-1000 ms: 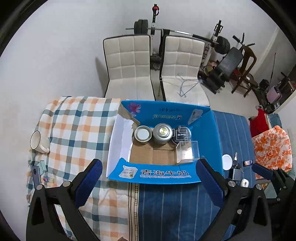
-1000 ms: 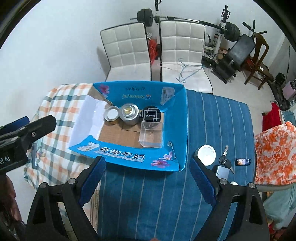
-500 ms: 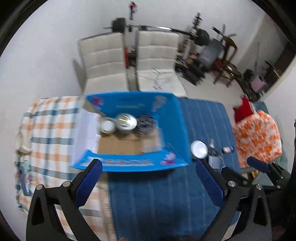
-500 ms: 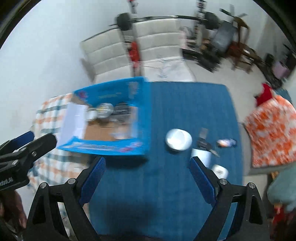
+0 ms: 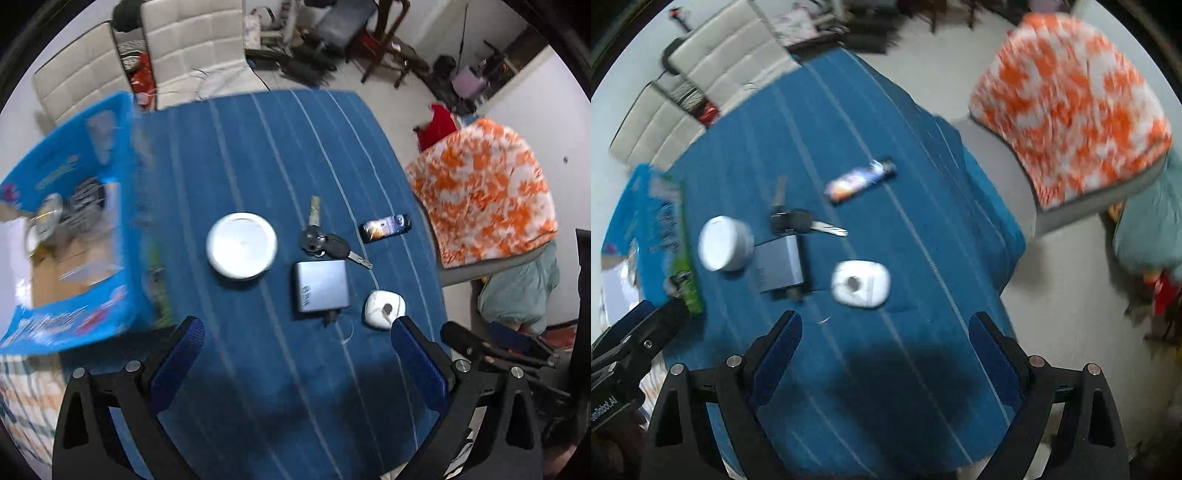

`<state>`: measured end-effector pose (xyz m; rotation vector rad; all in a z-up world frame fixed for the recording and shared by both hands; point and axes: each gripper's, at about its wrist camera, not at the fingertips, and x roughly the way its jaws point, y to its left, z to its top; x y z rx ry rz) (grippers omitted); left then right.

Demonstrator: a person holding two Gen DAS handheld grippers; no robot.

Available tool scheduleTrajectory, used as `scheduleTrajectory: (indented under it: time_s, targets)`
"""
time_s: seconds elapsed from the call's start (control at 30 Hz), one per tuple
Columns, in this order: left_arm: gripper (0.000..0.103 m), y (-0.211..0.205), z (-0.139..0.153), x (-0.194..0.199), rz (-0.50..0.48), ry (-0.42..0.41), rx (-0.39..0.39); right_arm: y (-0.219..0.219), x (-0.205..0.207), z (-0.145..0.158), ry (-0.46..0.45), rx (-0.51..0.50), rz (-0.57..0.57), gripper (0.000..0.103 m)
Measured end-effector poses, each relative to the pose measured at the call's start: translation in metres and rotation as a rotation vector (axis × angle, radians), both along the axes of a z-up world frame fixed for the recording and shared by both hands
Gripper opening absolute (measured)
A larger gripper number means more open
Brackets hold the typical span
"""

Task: Organize rigid objects
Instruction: 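Grasp the grey charger with the left tool while the right tool grasps the white earbud case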

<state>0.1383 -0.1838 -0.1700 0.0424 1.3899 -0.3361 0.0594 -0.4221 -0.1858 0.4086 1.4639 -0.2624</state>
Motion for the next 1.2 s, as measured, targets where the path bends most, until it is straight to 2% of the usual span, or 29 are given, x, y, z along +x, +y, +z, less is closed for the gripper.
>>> scheduleTrajectory:
  time_s: [0.1, 0.27, 0.3, 0.33, 0.4, 0.43, 0.5, 0.67, 0.7, 0.73, 0.87, 0.97, 1.03, 1.2]
  targets:
    - [0.103, -0.021, -0.035, 0.017, -0.026, 0.041, 0.053, -0.020, 0.002, -0.039, 0.062, 0.024, -0.065, 0.088]
    - [0.098, -0.050, -0.096, 0.034, -0.073, 0.135, 0.133, -0.036, -0.001, -0.065, 0.092, 0.034, -0.105, 0.088]
    - [0.085, -0.053, -0.105, 0.035, -0.079, 0.157, 0.134, -0.037, -0.001, -0.069, 0.093, 0.043, -0.112, 0.088]
    - [0.061, -0.057, -0.114, 0.034, -0.092, 0.182, 0.134, -0.038, -0.003, -0.073, 0.094, 0.059, -0.122, 0.088]
    - [0.060, -0.065, -0.113, 0.029, -0.133, 0.138, 0.176, -0.038, -0.004, -0.080, 0.101, 0.089, -0.145, 0.088]
    - [0.059, -0.065, -0.114, 0.027, -0.137, 0.142, 0.175, -0.037, -0.004, -0.083, 0.102, 0.103, -0.155, 0.088]
    - [0.058, -0.052, -0.114, 0.025, -0.092, 0.166, 0.153, -0.033, -0.004, -0.087, 0.101, 0.138, -0.166, 0.088]
    - [0.057, -0.019, -0.119, 0.009, -0.018, 0.203, 0.161, -0.014, 0.009, -0.096, 0.094, 0.194, -0.155, 0.088]
    - [0.057, -0.018, -0.118, 0.008, -0.006, 0.191, 0.155, -0.008, 0.014, -0.100, 0.096, 0.210, -0.152, 0.088]
    - [0.057, -0.019, -0.119, 0.008, 0.000, 0.189, 0.160, -0.002, 0.018, -0.102, 0.098, 0.201, -0.145, 0.087]
    - [0.057, -0.023, -0.118, 0.008, -0.009, 0.156, 0.187, 0.021, 0.035, -0.111, 0.137, 0.105, -0.084, 0.071]
    - [0.056, -0.029, -0.119, 0.008, -0.030, 0.142, 0.201, 0.031, 0.038, -0.110, 0.132, 0.037, -0.054, 0.067]
    - [0.057, -0.036, -0.120, 0.005, -0.056, 0.126, 0.221, 0.036, 0.039, -0.107, 0.127, -0.001, -0.024, 0.060]
    - [0.056, -0.045, -0.120, -0.008, -0.079, 0.095, 0.221, 0.039, 0.036, -0.104, 0.122, -0.012, 0.015, 0.059]
